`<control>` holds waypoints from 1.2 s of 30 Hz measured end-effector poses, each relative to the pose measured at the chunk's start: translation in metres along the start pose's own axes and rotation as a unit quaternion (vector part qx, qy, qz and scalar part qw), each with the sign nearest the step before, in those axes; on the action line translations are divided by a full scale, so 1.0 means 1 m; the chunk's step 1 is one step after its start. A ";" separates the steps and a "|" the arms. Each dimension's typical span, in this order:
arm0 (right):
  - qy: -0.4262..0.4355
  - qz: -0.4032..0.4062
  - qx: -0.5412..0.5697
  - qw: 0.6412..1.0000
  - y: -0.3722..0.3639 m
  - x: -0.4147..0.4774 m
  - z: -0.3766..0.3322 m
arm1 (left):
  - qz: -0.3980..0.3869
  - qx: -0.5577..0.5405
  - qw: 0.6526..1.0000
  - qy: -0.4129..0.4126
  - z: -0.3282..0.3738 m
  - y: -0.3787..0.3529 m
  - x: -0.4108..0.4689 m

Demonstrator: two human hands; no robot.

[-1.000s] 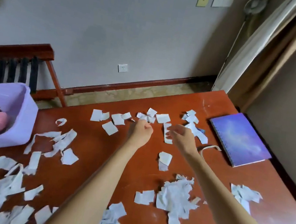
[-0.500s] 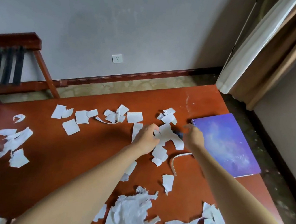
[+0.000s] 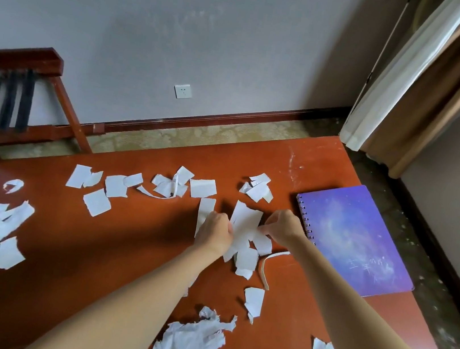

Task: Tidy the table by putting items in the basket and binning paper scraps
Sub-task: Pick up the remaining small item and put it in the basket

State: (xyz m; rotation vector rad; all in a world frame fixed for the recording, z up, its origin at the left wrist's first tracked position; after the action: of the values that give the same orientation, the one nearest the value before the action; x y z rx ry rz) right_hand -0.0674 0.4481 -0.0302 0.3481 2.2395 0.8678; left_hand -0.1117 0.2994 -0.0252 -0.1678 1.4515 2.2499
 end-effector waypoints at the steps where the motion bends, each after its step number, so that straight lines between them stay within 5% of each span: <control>1: 0.005 -0.009 0.015 1.000 -0.002 -0.003 -0.003 | -0.008 0.000 1.000 0.011 -0.005 0.000 0.000; 11: 0.053 -0.025 0.159 0.986 -0.002 -0.036 -0.047 | 0.013 -0.043 0.991 0.123 -0.052 0.030 -0.012; 18: 0.076 -0.010 0.260 0.962 0.004 -0.064 -0.073 | 0.064 -0.197 0.977 0.047 -0.032 0.077 -0.021; 26: 0.096 -0.068 0.386 0.915 0.002 -0.101 -0.121 | -0.058 -0.263 0.963 -0.023 -0.027 0.107 -0.060; 36: 0.060 -0.067 0.440 0.893 -0.047 -0.137 -0.201 | 0.134 -0.357 0.924 0.018 -0.119 0.201 -0.072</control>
State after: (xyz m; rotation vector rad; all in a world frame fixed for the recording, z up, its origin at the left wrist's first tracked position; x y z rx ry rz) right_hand -0.1083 0.2521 0.1155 0.5418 2.6209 -0.2671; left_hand -0.1518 0.1025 0.1144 -0.2447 0.6243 2.9266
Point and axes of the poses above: each hand's wrist, its own x-axis towards the middle knuckle, its own y-axis out of the back of the hand, z = x × y, the point moved 6 cm from there along x, towards the middle knuckle, and after that the axes turned 4 degrees about z, right-handed, at the moved point
